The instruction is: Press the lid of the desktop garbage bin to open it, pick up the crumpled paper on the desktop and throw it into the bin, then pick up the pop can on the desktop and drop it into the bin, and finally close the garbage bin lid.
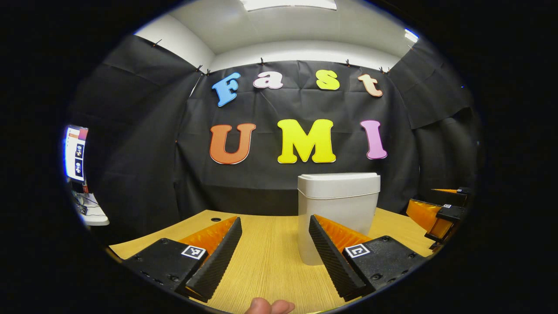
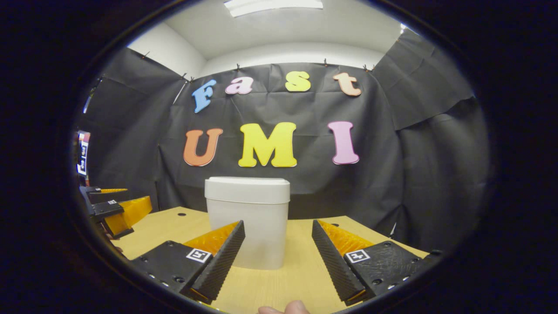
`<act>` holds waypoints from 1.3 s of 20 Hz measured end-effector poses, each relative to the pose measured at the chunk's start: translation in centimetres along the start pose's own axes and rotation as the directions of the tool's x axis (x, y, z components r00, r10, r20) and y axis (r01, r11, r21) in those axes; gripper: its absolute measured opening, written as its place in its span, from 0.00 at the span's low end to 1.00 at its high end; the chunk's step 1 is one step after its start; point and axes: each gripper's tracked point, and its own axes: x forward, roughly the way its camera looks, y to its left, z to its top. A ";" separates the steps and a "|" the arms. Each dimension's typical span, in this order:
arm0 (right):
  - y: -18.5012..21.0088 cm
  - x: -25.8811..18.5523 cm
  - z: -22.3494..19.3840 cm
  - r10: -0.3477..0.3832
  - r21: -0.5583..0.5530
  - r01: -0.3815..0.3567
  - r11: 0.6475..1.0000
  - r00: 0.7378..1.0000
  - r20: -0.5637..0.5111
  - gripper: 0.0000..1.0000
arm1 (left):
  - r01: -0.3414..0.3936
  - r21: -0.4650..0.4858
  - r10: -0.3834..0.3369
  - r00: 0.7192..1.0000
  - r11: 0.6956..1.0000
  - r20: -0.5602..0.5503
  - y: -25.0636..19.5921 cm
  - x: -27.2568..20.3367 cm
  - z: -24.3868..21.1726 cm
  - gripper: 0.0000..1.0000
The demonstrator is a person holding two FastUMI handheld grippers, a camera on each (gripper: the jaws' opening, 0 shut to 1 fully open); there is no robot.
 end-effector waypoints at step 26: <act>0.8 -0.6 0.0 -0.008 0.000 0.008 1.000 1.000 0.003 0.97 | -0.001 0.008 0.000 1.000 1.000 0.016 0.3 -0.4 0.8 0.99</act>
